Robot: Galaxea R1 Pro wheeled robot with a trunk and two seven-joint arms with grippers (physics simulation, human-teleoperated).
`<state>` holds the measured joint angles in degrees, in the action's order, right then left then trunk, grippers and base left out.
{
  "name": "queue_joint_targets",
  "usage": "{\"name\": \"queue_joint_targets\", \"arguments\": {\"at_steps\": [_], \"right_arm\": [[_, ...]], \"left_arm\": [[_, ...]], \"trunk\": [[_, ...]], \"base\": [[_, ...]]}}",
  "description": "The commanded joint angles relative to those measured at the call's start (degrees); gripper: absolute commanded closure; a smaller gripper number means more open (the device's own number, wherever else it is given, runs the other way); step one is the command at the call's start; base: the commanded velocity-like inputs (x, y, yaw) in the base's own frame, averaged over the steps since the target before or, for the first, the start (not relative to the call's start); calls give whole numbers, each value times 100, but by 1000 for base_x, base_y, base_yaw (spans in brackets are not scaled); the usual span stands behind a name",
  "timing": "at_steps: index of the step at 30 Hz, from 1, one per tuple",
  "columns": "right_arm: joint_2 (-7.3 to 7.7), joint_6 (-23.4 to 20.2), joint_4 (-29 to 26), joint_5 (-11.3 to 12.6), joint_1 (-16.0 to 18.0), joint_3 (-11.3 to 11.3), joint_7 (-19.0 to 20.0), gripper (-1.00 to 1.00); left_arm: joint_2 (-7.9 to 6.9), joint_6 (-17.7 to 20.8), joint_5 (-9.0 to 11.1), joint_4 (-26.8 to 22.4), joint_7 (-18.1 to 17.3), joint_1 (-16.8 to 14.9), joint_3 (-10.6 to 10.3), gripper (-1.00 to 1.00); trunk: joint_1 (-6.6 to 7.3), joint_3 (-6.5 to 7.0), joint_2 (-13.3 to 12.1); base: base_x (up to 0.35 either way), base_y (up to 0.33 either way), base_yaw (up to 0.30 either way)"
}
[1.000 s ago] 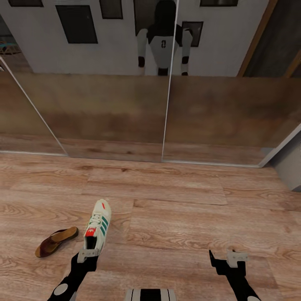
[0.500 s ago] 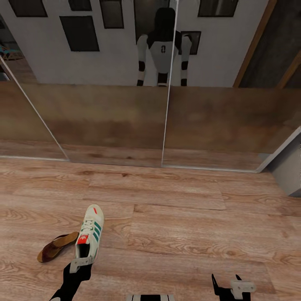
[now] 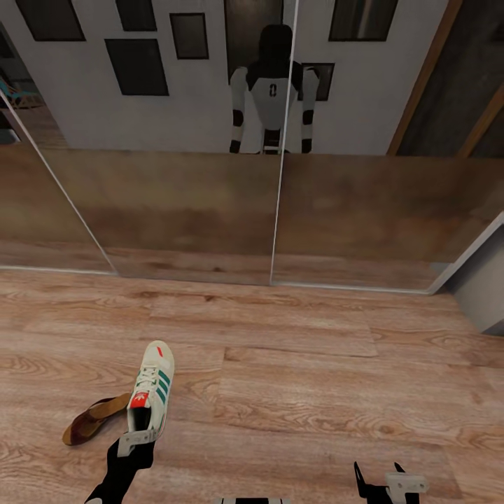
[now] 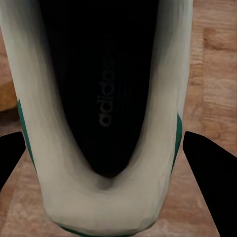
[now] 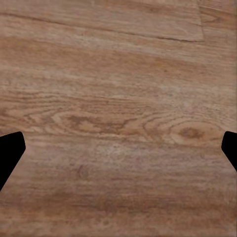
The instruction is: Pick up the two gym shoes and the two sandals from the corridor floor and place them onto the hallstand (shoe rack) in the corridor, making sure they are on the rack and not on the floor. Arrange them so the two gym shoes are next to each other and the two sandals are next to each other.
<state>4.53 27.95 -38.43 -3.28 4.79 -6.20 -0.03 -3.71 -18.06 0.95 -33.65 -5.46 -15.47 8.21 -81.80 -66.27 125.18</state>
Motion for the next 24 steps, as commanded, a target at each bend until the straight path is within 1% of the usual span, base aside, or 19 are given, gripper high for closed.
{"name": "queue_joint_targets", "arguments": {"at_steps": [1,10,20,24], "right_arm": [[-4,17,9,-36,3,-14,2,-100],[-13,18,343,-33,4,-20,5,-100],[-19,22,404,-24,4,-30,-24,-100],[-21,25,406,-24,4,-30,-30,-100]], "left_arm": [[4,-12,11,5,-61,-4,32,100],[6,-5,15,14,-59,-4,40,100],[2,-4,19,14,-53,-6,58,100],[2,-4,19,4,-49,-5,70,100]], "trunk": [[1,6,1],[1,87,1],[1,131,1],[1,133,1]], "base": [[0,0,0],[0,0,0],[0,0,2],[0,0,111]]}}
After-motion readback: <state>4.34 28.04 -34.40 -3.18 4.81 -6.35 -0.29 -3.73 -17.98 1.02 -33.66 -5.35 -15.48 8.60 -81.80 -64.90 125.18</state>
